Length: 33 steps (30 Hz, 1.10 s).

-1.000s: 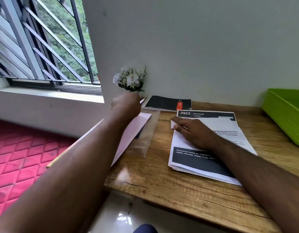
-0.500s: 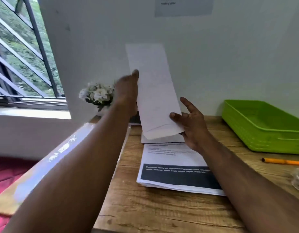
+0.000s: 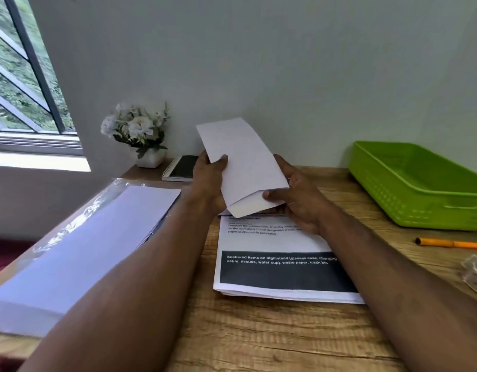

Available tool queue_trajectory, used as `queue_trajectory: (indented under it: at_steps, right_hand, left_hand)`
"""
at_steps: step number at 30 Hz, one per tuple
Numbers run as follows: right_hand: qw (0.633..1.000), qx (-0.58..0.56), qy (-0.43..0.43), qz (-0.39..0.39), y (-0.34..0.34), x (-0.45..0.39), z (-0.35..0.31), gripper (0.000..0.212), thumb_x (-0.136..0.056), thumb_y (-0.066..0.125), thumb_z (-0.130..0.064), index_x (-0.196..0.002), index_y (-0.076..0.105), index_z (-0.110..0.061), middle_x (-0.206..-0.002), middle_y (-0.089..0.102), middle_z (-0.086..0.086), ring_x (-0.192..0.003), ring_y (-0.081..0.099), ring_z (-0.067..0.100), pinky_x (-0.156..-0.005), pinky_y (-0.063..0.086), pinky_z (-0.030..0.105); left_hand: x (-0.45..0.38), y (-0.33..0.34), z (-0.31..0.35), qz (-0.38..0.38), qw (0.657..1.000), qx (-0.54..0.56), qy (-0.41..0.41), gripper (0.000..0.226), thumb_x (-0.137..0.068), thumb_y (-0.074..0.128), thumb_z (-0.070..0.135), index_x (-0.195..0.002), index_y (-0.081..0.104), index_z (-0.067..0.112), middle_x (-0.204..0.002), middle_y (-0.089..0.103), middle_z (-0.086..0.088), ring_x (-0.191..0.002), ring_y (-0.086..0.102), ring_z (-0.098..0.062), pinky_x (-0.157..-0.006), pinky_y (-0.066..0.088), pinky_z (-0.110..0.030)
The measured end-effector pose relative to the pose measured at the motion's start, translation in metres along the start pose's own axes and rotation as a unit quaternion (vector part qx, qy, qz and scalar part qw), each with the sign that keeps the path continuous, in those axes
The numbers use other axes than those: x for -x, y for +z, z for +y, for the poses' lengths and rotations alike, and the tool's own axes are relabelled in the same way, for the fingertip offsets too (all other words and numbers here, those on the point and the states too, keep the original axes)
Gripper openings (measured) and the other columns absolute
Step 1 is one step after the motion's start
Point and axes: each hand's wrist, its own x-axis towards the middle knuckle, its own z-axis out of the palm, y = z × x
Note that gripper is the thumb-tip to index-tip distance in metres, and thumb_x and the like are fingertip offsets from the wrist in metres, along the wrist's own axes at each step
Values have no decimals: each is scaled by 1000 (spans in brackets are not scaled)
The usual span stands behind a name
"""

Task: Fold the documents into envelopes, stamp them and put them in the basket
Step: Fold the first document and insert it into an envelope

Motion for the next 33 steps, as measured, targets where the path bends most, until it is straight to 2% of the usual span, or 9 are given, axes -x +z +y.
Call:
queue_trajectory:
  at_steps: [3,6,11,17,20,24,27,29,33]
  right_hand:
    - [998,-5,-17,59,2,0,2,55,-79,57,16,-114,64,-26,-111,70,1,-98,63,19,-78,52,36]
    - [997,-16,4,72,7,1,1,44,-85,59,7,-105,66,-32,-105,70,-6,-91,65,16,-64,55,33]
    - [997,-32,62,20,3,3,-3,53,-86,58,9,-130,57,-21,-109,64,3,-67,59,11,-50,50,23]
    - [992,-9,115,-42,0,2,-8,56,-85,60,6,-135,54,-21,-103,62,8,-52,44,10,-44,42,20]
    - [992,-4,117,-46,3,0,-4,53,-84,63,3,-131,57,-21,-105,62,10,-61,43,16,-44,41,22]
    - [988,114,44,94,7,0,-2,56,-84,71,-13,-135,52,-23,-105,64,2,-68,56,13,-51,47,23]
    - [897,350,-184,197,10,1,0,35,-84,72,-28,-117,63,-21,-101,61,-3,-81,57,6,-67,47,18]
    - [833,444,-290,157,16,6,-3,24,-88,64,-37,-100,66,-16,-96,60,-5,-82,55,4,-69,43,12]
    - [749,537,-386,33,29,13,-4,41,-84,61,-51,-90,70,-11,-90,69,0,-84,59,12,-75,44,22]
  left_hand:
    - [5,-3,-2,-43,997,53,-29,39,-94,53,9,-133,49,10,-123,64,-18,-108,63,-40,-81,55,-55]
    - [13,-3,-1,-100,991,67,-64,58,-86,59,33,-137,47,7,-129,59,-23,-114,59,-42,-89,52,-54]
    - [18,-3,5,-236,959,134,-83,87,-77,37,79,-133,49,13,-124,53,-20,-114,51,-38,-101,39,-55]
    - [12,-7,1,-204,960,180,-60,87,-77,32,85,-114,57,11,-102,61,-18,-98,58,-34,-104,35,-55]
    - [12,-6,2,-213,958,185,-59,84,-79,34,81,-116,56,8,-112,59,-24,-97,60,-38,-100,39,-58]
    - [12,-8,4,-161,957,236,-51,72,-79,43,76,-109,59,12,-100,62,-18,-88,63,-37,-100,39,-55]
    - [9,-13,5,-125,955,263,-50,75,-74,51,77,-116,52,14,-99,59,-17,-98,56,-38,-103,35,-59]
    - [8,-16,7,-104,959,257,-53,79,-71,52,78,-121,50,16,-103,59,-18,-103,56,-40,-102,36,-62]
    - [11,-15,10,-86,963,253,-45,73,-77,46,77,-115,48,15,-90,59,-14,-87,63,-36,-97,42,-55]
